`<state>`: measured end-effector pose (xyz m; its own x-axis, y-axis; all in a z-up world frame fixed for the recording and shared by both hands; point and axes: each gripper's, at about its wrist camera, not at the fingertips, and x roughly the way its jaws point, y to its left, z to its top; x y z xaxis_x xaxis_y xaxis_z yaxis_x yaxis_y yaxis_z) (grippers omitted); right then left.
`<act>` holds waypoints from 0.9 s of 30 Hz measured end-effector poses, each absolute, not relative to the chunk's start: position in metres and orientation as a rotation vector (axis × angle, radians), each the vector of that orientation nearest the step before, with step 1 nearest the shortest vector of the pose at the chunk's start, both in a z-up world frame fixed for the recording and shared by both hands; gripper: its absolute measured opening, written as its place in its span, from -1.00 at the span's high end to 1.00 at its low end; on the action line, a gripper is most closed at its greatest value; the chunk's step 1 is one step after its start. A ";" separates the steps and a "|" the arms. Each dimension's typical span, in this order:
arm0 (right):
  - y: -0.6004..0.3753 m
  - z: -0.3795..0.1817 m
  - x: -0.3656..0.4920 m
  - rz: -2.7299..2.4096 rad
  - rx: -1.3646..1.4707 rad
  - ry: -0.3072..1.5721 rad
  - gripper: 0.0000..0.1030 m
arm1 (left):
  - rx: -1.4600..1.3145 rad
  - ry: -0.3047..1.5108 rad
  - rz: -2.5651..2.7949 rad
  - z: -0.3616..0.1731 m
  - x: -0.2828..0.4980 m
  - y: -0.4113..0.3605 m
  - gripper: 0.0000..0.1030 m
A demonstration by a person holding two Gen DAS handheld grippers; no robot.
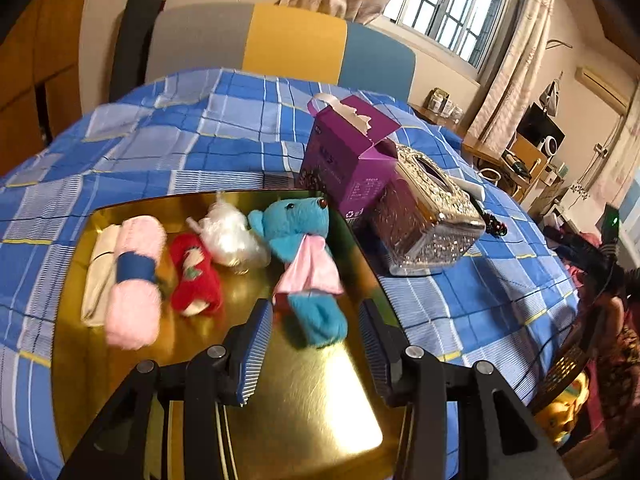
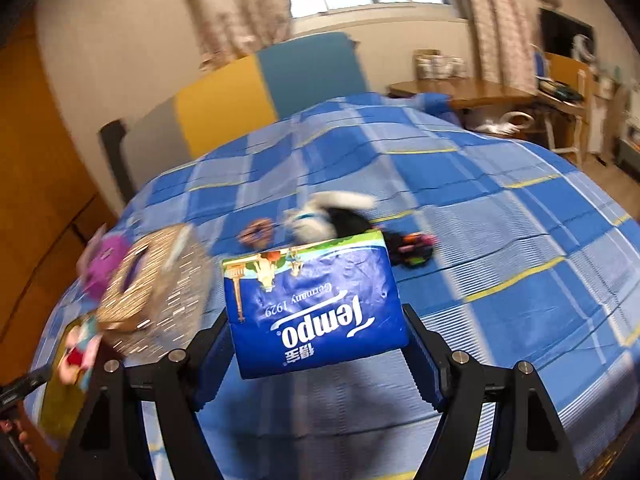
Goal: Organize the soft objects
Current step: 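Carry the blue plush bear to the gold tray and release it with left tool, then carry the Tempo tissue pack to the gold tray and release it with right tool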
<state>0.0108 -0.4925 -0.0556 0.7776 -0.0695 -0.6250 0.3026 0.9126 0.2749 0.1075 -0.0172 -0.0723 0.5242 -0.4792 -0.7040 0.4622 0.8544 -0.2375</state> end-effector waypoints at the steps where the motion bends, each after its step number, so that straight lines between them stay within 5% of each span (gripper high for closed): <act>1: -0.482 -0.054 0.011 -0.189 0.365 0.654 -0.50 | -0.024 0.843 -0.560 -0.073 0.105 -0.013 0.13; 16: -0.240 -0.041 0.056 0.274 0.137 0.733 -0.50 | -0.097 0.778 -0.350 -0.068 0.071 0.060 0.13; 27: -0.065 -0.095 0.116 0.569 0.026 0.981 -0.50 | -0.218 0.740 -0.197 -0.058 0.061 0.137 0.13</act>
